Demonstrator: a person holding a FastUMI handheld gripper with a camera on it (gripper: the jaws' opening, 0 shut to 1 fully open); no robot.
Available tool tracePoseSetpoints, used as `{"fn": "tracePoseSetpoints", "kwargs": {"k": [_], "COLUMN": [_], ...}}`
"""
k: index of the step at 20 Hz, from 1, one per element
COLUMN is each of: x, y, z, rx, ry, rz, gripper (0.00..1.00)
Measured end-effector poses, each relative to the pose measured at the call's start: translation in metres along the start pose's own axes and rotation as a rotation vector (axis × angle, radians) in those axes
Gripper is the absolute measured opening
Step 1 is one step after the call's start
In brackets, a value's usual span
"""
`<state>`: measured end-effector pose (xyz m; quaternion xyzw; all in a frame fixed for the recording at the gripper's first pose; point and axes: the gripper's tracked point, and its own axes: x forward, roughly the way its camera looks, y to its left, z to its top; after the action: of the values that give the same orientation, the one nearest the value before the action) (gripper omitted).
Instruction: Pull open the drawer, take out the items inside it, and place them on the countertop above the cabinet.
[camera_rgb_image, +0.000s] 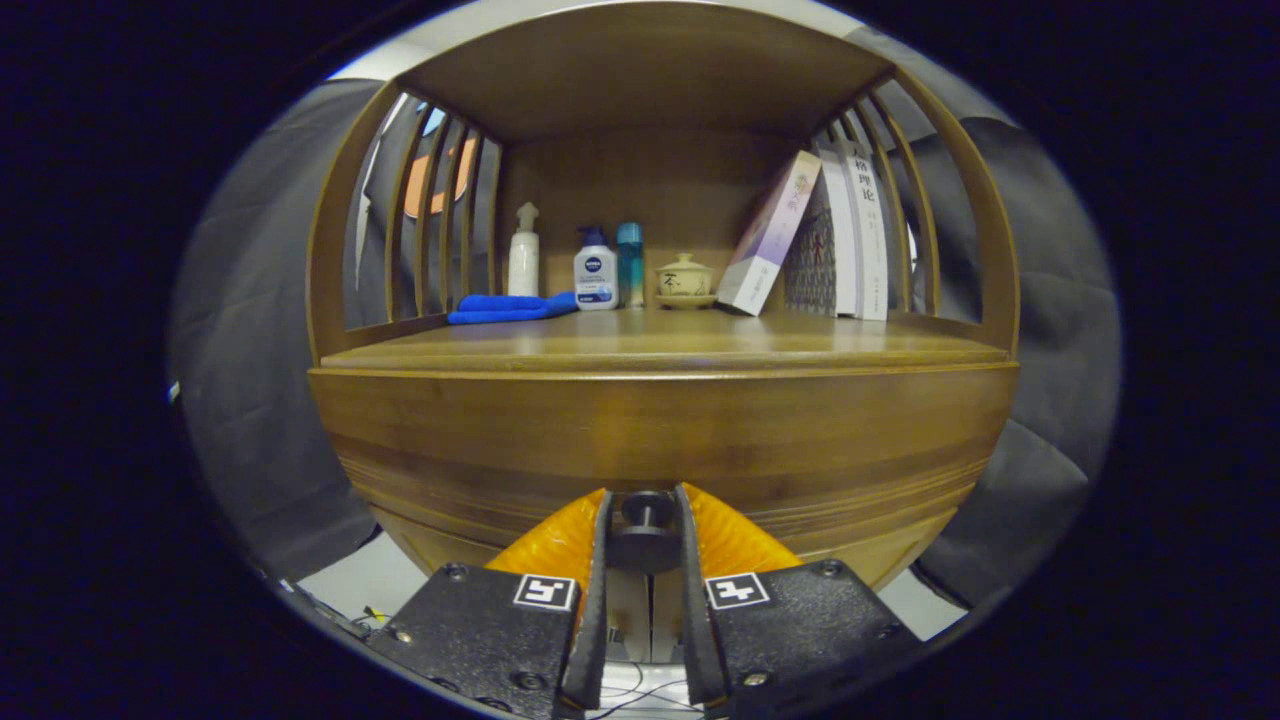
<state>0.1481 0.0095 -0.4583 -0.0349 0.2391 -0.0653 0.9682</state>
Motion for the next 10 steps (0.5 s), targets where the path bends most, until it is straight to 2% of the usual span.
{"fn": "tracePoseSetpoints", "kwargs": {"k": [3,10], "x": [-0.004,-0.046], "y": [-0.002,-0.003], "z": [-0.001,-0.014], "rx": [-0.022,-0.044], "ry": [0.006,-0.001], "rz": [-0.011,0.001], "gripper": [0.33,0.31]}}
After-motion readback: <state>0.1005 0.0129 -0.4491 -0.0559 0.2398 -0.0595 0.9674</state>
